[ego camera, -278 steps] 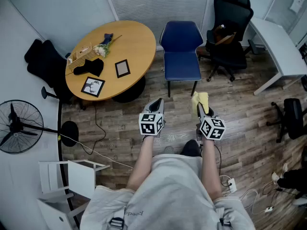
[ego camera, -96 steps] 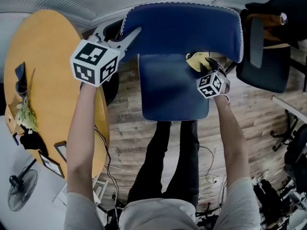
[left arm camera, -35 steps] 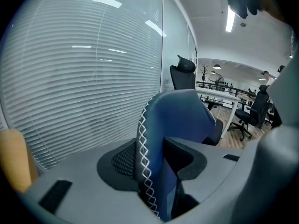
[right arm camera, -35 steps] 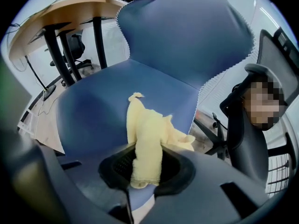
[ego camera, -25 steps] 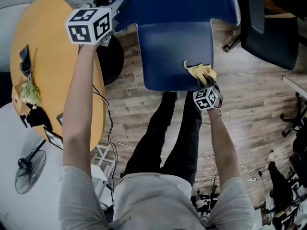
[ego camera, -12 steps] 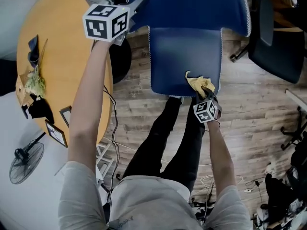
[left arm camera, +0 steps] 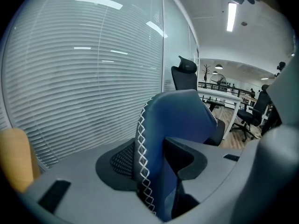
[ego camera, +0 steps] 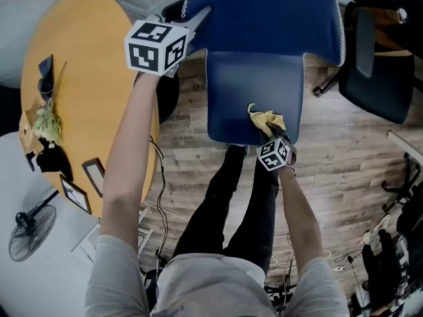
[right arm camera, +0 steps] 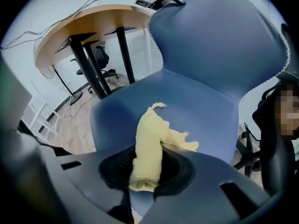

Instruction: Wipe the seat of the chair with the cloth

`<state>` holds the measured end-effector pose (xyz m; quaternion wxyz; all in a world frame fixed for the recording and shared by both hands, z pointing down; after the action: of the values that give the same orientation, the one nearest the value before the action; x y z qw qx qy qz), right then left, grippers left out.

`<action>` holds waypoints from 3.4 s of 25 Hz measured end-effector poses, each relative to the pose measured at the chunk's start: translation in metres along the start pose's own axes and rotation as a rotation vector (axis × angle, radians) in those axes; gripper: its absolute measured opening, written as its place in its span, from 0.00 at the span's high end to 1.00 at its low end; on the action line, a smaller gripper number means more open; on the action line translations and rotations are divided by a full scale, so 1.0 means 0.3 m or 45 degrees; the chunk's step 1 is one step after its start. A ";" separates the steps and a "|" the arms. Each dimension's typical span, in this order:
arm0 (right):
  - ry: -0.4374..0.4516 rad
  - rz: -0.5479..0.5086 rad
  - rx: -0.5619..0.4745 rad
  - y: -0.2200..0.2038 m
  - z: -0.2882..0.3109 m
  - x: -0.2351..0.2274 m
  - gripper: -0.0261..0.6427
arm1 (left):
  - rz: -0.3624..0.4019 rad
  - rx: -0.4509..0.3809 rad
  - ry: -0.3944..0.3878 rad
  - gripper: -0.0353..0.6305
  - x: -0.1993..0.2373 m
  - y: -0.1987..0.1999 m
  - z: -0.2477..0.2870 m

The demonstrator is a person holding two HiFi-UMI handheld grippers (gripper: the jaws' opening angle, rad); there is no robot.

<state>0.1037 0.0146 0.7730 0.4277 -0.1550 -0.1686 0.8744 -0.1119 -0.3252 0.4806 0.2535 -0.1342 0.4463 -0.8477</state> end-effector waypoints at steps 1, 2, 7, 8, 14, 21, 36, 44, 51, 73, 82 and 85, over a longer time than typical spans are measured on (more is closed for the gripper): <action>-0.001 0.009 -0.007 0.009 0.003 -0.007 0.83 | -0.002 -0.002 0.001 0.65 -0.002 -0.001 0.000; -0.005 0.027 -0.018 0.019 0.007 -0.013 0.83 | -0.005 -0.004 0.001 0.65 -0.005 -0.002 0.002; -0.051 0.193 -0.123 0.101 0.034 -0.057 0.83 | -0.013 -0.022 0.032 0.65 -0.004 0.000 -0.001; -0.068 0.219 -0.138 0.115 0.039 -0.072 0.83 | -0.014 -0.025 0.036 0.65 -0.007 0.001 0.000; -0.134 0.338 -0.177 0.237 0.090 -0.174 0.83 | -0.016 -0.035 0.009 0.65 -0.013 -0.001 -0.001; -0.163 0.337 -0.152 0.360 0.132 -0.289 0.83 | -0.018 -0.050 0.016 0.65 -0.017 -0.002 -0.006; -0.220 0.207 -0.141 0.558 0.203 -0.428 0.83 | -0.028 -0.097 -0.006 0.65 -0.024 -0.007 -0.013; -0.290 0.235 -0.162 0.705 0.251 -0.431 0.83 | -0.031 -0.115 0.010 0.65 -0.025 -0.008 -0.015; -0.123 -0.085 -0.161 0.876 0.347 -0.251 0.83 | -0.034 -0.120 0.003 0.65 -0.024 -0.007 -0.017; 0.110 -0.477 -0.053 0.689 0.338 0.030 0.84 | -0.232 -0.159 0.204 0.60 -0.028 -0.029 -0.225; 0.119 -0.513 -0.017 0.633 0.339 0.057 0.84 | -0.343 -0.093 0.172 0.60 -0.307 -0.226 -0.343; 0.132 -0.528 -0.029 0.624 0.311 0.078 0.84 | -0.395 -0.051 0.165 0.60 -0.391 -0.316 -0.354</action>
<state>-0.0790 -0.0899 0.7735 0.6049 -0.1665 -0.1845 0.7566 -0.0916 -0.1428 0.4987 0.0874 -0.1516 0.4523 -0.8745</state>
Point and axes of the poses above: the fingertips, and each gripper's own axes: z forward along the fingers, x to its left, y out of its top, the point moved 4 cm from there along -z, backward along the fingers, and after that the axes turned 2 degrees about y, right-handed, at the moved point
